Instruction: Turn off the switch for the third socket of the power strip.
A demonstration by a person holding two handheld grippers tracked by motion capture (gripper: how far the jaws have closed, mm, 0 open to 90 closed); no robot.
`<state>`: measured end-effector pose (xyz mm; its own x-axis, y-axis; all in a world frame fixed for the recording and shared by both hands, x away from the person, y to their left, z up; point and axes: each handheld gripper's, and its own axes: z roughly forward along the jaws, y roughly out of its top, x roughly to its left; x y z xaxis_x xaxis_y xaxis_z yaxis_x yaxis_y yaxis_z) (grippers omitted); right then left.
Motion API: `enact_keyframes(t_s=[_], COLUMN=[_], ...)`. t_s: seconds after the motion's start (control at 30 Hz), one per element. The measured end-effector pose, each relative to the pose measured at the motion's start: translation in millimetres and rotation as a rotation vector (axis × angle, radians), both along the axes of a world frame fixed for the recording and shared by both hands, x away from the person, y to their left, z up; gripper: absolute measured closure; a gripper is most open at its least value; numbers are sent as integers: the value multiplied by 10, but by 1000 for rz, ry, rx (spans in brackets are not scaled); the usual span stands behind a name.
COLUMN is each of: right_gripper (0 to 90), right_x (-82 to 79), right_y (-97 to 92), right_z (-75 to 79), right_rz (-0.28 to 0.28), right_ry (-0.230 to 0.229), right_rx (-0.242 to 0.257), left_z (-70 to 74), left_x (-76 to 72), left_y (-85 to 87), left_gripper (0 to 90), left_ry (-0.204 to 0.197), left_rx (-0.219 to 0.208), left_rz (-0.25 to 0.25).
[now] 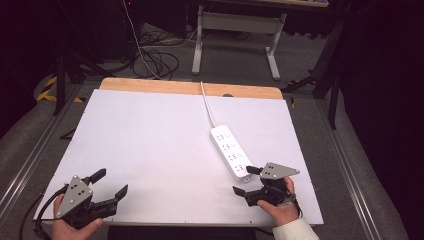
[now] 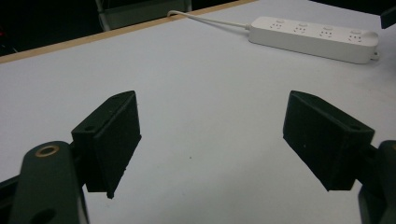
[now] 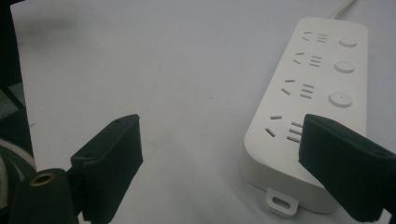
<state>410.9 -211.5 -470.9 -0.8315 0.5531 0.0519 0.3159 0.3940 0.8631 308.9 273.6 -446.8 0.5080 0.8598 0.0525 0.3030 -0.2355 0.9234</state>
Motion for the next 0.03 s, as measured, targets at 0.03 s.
enact_keyframes(t_s=[0.03], right_gripper=[141], right_x=[0], right_y=[0], right_z=[0], right_rz=[0], right_ry=[0], right_rx=[0], left_z=[0], left_x=[0], left_y=[0], left_gripper=[193], left_ry=[0], left_rx=[0], left_rz=[0])
